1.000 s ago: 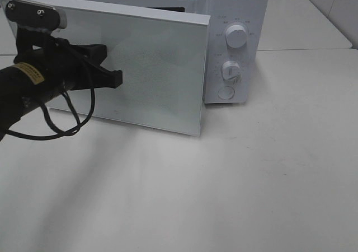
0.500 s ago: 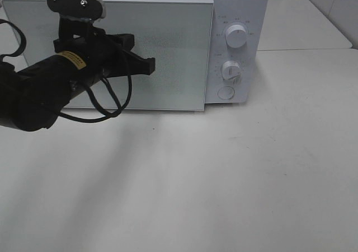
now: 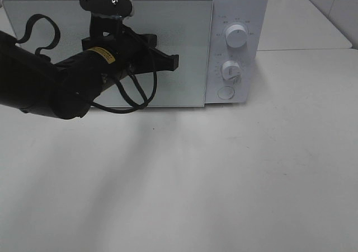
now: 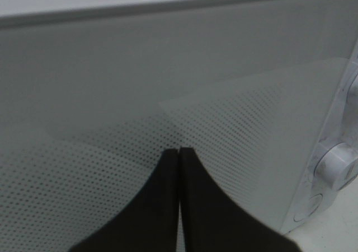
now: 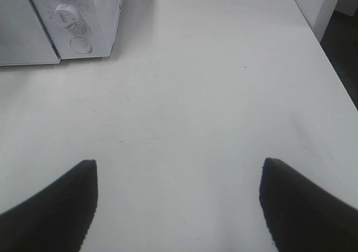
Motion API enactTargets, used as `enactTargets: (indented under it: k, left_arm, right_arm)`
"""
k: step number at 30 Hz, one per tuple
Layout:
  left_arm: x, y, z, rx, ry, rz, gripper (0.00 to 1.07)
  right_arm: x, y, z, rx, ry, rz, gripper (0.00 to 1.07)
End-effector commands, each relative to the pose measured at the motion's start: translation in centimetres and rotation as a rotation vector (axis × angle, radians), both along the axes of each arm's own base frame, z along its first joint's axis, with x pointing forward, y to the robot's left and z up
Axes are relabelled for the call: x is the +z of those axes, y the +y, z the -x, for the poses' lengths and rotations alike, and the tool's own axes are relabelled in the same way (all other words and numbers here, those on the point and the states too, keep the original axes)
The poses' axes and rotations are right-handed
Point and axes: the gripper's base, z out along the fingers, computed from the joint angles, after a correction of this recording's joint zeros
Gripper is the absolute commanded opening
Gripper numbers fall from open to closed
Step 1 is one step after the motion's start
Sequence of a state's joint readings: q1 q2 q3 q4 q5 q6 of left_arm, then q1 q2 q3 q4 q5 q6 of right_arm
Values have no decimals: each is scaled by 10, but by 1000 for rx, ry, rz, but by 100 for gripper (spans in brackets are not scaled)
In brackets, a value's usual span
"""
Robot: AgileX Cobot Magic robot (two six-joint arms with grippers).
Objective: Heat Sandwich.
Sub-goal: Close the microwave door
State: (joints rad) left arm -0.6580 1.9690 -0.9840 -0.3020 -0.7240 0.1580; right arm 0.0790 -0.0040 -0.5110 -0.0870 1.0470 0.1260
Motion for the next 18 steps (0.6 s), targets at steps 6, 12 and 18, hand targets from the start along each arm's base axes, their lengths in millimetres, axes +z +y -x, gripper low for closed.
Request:
enactTargets:
  k: [6,12,18]
  left_arm:
    - [9,-4,-27,101,-33,55,0]
    - [13,-9,-30,85,-55,45,0]
    - [17,-17,-24,61,-56,50,0]
  right_arm:
    - [-1,0,3,-14,-29,-5,76]
    - [-1,0,3,-14,-29,-5,76]
    - [-1,0,3,-14,-29,-5,76]
